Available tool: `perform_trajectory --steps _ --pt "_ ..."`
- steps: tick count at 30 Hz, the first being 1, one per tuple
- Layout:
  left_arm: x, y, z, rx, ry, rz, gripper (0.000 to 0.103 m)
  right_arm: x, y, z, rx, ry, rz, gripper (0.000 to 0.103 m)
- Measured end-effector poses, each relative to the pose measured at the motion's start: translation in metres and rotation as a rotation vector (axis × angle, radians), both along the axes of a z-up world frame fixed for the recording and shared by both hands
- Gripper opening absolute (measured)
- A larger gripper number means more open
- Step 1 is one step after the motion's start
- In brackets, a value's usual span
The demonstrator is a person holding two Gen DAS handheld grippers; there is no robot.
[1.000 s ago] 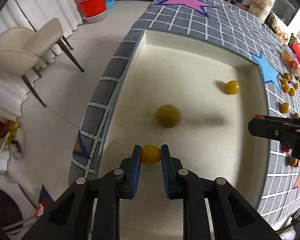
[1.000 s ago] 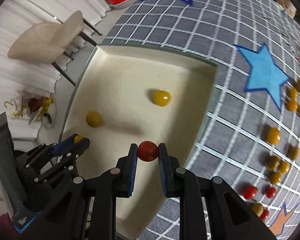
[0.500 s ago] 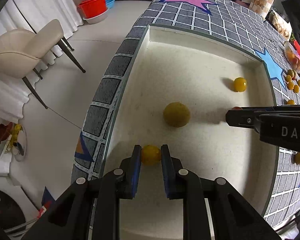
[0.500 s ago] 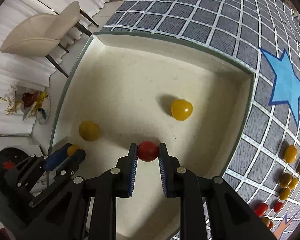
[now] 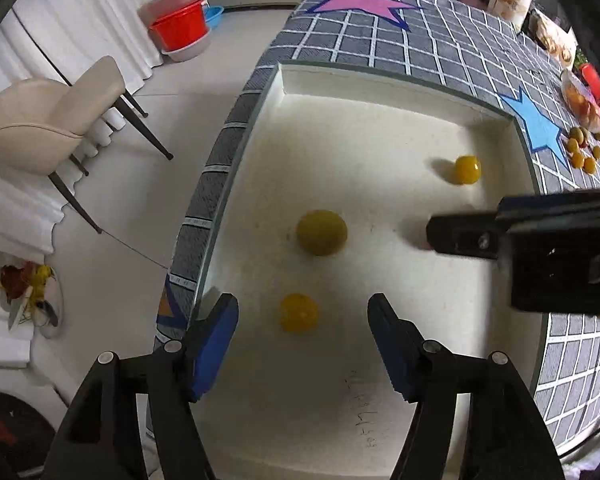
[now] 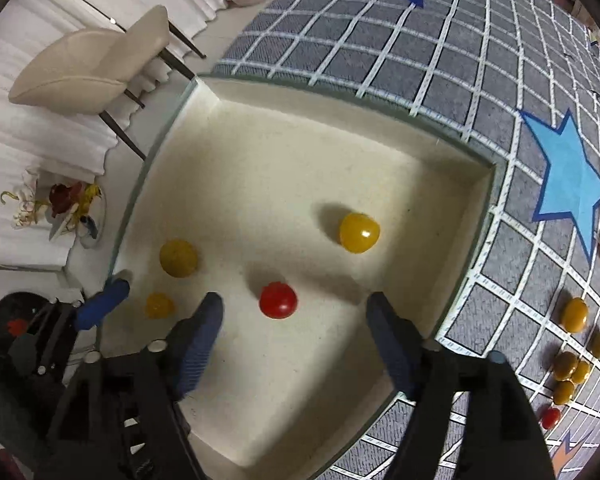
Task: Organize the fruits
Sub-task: 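Grasp another yellow tomato with the left tool while the right tool grasps a red tomato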
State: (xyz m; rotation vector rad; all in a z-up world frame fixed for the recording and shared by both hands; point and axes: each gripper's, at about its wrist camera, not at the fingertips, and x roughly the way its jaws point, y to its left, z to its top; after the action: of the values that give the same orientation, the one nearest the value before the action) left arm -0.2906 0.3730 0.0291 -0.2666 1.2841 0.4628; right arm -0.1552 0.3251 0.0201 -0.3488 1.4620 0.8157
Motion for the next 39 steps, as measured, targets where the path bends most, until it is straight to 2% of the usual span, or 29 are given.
perform_trajectory --steps 9,14,20,24,29,34,39 --pt "0.014 -0.017 0.033 0.030 -0.019 -0.067 0.069 0.018 -0.042 0.048 0.081 -0.051 -0.106 0.081" --pt "0.043 -0.043 0.053 0.042 -0.064 -0.162 0.069 0.030 -0.105 0.065 0.062 -0.095 -0.201 0.081" --pt "0.086 -0.089 0.066 0.023 -0.105 -0.298 0.069 0.033 -0.194 0.065 -0.016 -0.127 -0.318 0.081" --pt "0.113 -0.127 0.060 0.003 -0.098 -0.384 0.069 0.030 -0.249 0.057 -0.069 -0.127 -0.396 0.081" --pt "0.137 -0.160 0.040 -0.006 -0.063 -0.447 0.069 0.017 -0.292 0.040 -0.113 -0.101 -0.456 0.081" --pt "0.158 -0.176 0.015 -0.046 -0.037 -0.463 0.069 0.006 -0.308 0.027 -0.131 -0.093 -0.457 0.081" --pt "0.170 -0.187 0.001 -0.051 -0.023 -0.487 0.069 -0.003 -0.317 0.015 -0.140 -0.095 -0.421 0.079"
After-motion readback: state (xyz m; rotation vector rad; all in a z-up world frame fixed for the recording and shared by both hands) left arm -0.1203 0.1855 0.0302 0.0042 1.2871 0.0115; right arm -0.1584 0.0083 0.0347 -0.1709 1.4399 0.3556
